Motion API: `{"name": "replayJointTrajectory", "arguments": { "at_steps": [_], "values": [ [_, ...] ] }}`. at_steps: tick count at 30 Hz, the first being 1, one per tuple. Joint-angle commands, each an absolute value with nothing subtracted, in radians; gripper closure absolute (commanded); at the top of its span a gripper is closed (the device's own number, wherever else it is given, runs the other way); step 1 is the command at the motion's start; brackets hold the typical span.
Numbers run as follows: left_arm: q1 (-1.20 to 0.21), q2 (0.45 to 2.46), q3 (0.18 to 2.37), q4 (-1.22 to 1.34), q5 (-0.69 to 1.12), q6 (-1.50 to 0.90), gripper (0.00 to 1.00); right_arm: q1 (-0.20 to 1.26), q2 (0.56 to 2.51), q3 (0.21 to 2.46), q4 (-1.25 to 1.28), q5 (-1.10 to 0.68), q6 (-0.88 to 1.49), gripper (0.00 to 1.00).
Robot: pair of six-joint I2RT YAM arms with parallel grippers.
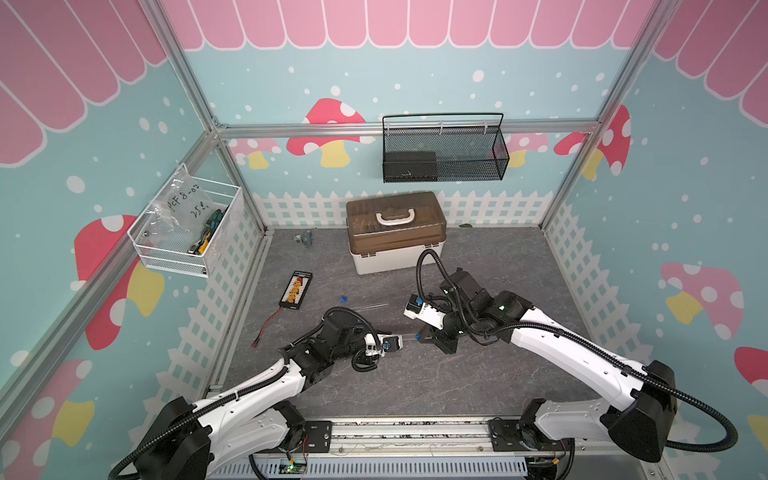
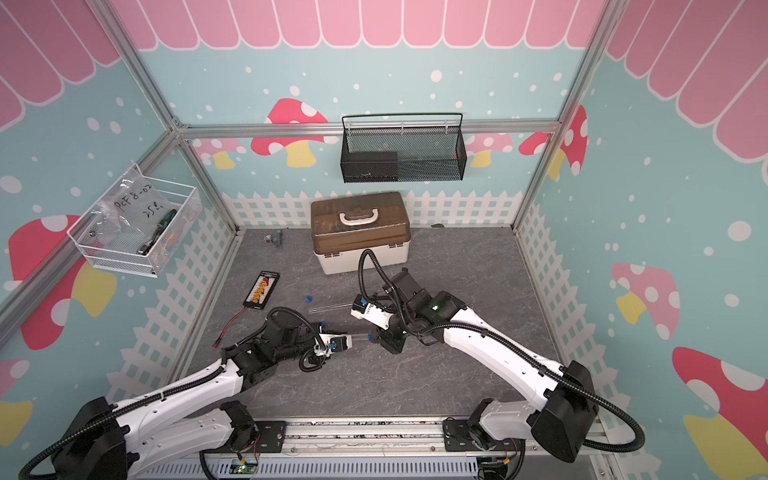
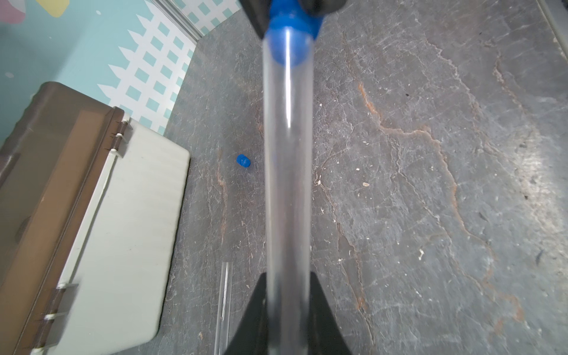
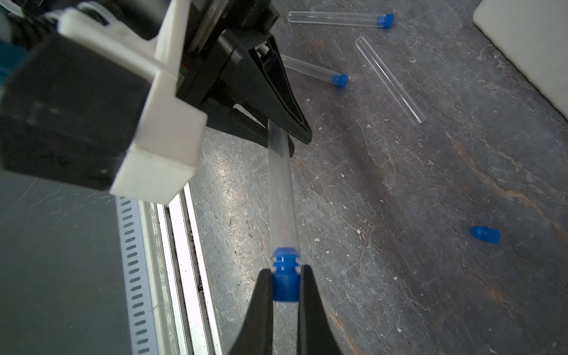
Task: Insert stoppers into test tubes
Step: Insert the stopper into the test tube.
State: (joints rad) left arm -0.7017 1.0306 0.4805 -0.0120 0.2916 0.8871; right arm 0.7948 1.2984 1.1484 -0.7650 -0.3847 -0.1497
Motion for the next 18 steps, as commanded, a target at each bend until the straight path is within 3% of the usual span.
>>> {"name": "replayJointTrajectory", "arguments": {
  "at_steps": [1,9,18],
  "values": [
    [-0.74,1.006,0.481,0.089,0.373,0.983,1.0,0.811,1.329,1.196,-0.729,-0.39,-0.182,0.96],
    [-0.818,0.976,0.443,0.122,0.271,1.104,1.0,0.812,1.394,1.289,-0.716,-0.398,-0.16,1.0],
    [-0.836,0.93,0.413,0.198,0.311,1.12,1.0,0.811,1.415,1.289,-0.526,-0.463,-0.03,1.0]
  ]
}}
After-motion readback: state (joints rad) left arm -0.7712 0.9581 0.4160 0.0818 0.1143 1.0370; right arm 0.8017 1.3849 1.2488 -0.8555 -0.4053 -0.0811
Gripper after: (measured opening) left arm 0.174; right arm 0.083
